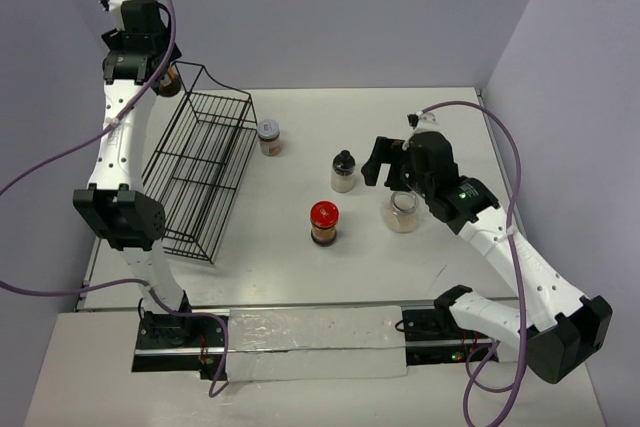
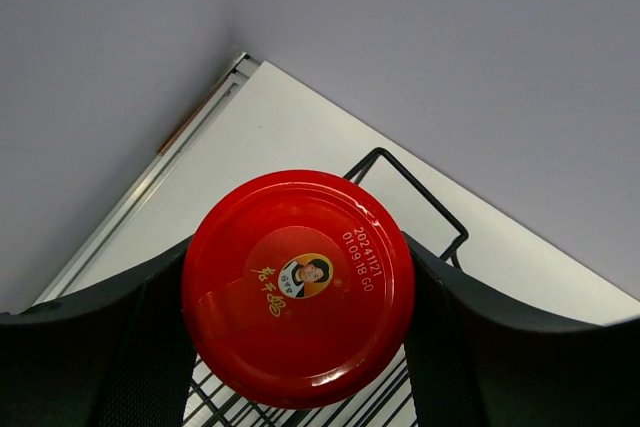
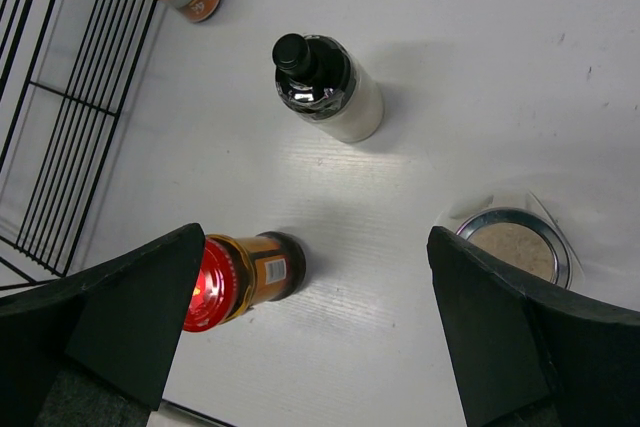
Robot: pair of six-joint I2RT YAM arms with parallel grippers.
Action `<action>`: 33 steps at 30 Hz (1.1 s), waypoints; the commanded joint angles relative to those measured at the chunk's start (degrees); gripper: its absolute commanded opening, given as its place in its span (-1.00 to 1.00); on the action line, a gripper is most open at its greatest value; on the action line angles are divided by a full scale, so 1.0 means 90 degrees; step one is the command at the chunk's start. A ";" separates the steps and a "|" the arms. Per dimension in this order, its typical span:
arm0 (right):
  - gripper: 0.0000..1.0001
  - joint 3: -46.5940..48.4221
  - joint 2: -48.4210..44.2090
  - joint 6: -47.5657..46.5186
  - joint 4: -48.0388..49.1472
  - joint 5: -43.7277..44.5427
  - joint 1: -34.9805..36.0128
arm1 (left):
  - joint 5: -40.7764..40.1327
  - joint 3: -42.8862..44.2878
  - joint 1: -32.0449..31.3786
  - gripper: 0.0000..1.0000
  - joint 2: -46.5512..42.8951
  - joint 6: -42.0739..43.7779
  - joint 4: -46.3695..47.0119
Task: Organize the condiment bottles
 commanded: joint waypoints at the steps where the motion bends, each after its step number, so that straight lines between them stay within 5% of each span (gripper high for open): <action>1: 1.00 0.0113 0.0009 -0.0031 0.0344 -0.0048 0.0018 | 0.0184 -0.0182 0.0043 -0.79 -0.0318 -0.0133 0.0792; 33: 1.00 0.0108 0.0134 0.0047 0.0397 -0.0130 0.0018 | 0.0107 -0.1664 0.0033 -0.79 -0.0191 -0.0438 0.1042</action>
